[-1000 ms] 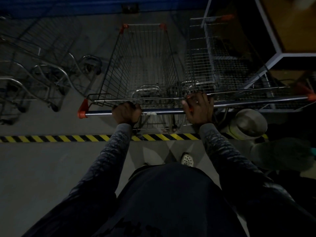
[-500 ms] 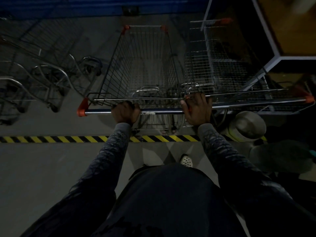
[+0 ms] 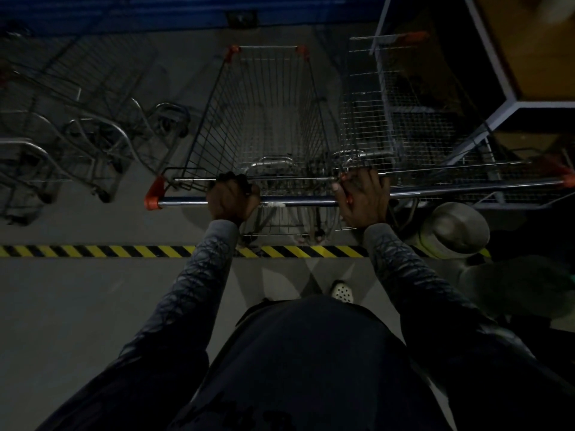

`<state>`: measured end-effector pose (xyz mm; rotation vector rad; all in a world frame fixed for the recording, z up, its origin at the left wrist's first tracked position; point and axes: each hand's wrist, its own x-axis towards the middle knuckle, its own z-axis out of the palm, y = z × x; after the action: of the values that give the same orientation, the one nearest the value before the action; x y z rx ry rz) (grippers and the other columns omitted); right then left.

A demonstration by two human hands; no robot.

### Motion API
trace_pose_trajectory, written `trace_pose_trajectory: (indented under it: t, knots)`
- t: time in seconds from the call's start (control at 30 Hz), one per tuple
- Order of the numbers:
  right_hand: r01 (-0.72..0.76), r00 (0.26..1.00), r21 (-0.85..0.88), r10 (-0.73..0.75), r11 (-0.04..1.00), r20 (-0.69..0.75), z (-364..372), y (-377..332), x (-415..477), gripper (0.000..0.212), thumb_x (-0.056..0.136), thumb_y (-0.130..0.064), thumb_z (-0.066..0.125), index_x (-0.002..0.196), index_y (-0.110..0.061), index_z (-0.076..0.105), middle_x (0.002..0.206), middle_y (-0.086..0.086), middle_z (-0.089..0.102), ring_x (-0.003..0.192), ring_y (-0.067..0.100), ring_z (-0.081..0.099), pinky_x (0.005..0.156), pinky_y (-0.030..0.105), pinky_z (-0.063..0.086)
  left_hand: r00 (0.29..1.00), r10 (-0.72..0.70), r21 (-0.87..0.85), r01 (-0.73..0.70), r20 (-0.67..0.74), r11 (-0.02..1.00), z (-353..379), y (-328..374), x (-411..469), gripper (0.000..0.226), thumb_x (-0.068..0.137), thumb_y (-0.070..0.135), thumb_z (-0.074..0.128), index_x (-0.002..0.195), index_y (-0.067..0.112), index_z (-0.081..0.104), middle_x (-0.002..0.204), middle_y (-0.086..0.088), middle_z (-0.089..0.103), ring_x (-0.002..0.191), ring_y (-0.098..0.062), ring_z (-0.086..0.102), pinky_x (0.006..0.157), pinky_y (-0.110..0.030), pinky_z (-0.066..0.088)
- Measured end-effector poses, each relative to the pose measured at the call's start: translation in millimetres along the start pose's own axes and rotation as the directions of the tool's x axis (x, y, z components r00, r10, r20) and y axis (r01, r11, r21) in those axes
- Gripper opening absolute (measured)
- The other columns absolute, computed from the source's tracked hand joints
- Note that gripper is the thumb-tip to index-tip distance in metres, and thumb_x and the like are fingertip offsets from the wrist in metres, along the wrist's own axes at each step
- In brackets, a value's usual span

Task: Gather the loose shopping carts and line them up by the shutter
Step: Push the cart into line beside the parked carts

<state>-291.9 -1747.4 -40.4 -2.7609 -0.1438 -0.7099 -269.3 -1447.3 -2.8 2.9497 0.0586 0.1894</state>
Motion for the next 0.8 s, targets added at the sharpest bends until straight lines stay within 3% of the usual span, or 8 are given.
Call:
trace_pose_trajectory:
  t: [0.2, 0.33, 0.43, 0.53, 0.63, 0.8]
  knots:
    - [0.017, 1.000, 0.011, -0.017, 1.000, -0.014, 1, 1, 0, 0.038, 0.101, -0.046, 0.051, 0.087, -0.018, 0.073, 0.105, 0.001, 0.063, 0.100, 0.028, 0.053, 0.082, 0.042, 0.034, 1.000, 0.003, -0.050, -0.003, -0.001, 0.999, 4, 4, -1, 0.037, 0.081, 0.042, 0.048, 0.075, 0.013, 0.070, 0.081, -0.013, 0.068, 0.088, -0.035, 0.062, 0.082, -0.041, 0.048]
    - [0.010, 0.998, 0.072, -0.005, 0.997, -0.065, -2, 1, 0, 0.040, 0.102, -0.048, 0.048, 0.090, -0.019, 0.072, 0.104, 0.002, 0.064, 0.097, 0.028, 0.054, 0.082, 0.042, 0.035, 0.995, 0.022, -0.085, -0.031, -0.100, 0.996, 6, 2, -6, 0.032, 0.081, 0.039, 0.054, 0.074, 0.013, 0.072, 0.081, -0.012, 0.068, 0.092, -0.036, 0.060, 0.081, -0.043, 0.046]
    - [-0.160, 0.977, 0.206, 0.185, 0.965, -0.110, -11, 8, 6, 0.052, 0.107, -0.048, 0.032, 0.098, -0.016, 0.072, 0.110, 0.005, 0.065, 0.105, 0.030, 0.056, 0.090, 0.041, 0.035, 0.980, -0.002, -0.151, -0.029, -0.201, 0.988, 6, 1, -7, 0.026, 0.081, 0.036, 0.060, 0.074, 0.014, 0.072, 0.082, -0.012, 0.066, 0.094, -0.036, 0.058, 0.083, -0.043, 0.044]
    - [-0.304, 0.910, 0.419, 0.391, 0.855, -0.138, -23, 24, 18, 0.062, 0.110, -0.047, 0.022, 0.100, -0.011, 0.072, 0.110, 0.009, 0.068, 0.107, 0.030, 0.060, 0.100, 0.043, 0.042, 0.970, -0.041, -0.199, -0.008, -0.242, 0.980, 8, 1, -4, 0.029, 0.084, 0.039, 0.059, 0.073, 0.014, 0.069, 0.084, -0.011, 0.065, 0.100, -0.036, 0.055, 0.087, -0.042, 0.039]
    - [-0.325, 0.891, 0.455, 0.429, 0.829, -0.146, -32, 42, 22, 0.059, 0.110, -0.045, 0.024, 0.098, -0.011, 0.071, 0.105, 0.006, 0.068, 0.103, 0.028, 0.060, 0.095, 0.047, 0.046, 0.969, -0.054, -0.213, 0.001, -0.243, 0.977, 10, 6, -3, 0.030, 0.084, 0.040, 0.060, 0.074, 0.014, 0.069, 0.085, -0.011, 0.066, 0.103, -0.035, 0.054, 0.088, -0.042, 0.038]
    - [-0.355, 0.894, 0.359, 0.426, 0.863, -0.140, -25, 57, 12, 0.061, 0.111, -0.046, 0.025, 0.102, -0.008, 0.072, 0.107, 0.010, 0.071, 0.105, 0.030, 0.061, 0.096, 0.049, 0.046, 0.969, -0.045, -0.208, -0.007, -0.244, 0.978, 11, 15, -5, 0.031, 0.084, 0.041, 0.058, 0.073, 0.014, 0.070, 0.083, -0.011, 0.066, 0.100, -0.035, 0.055, 0.088, -0.044, 0.041]
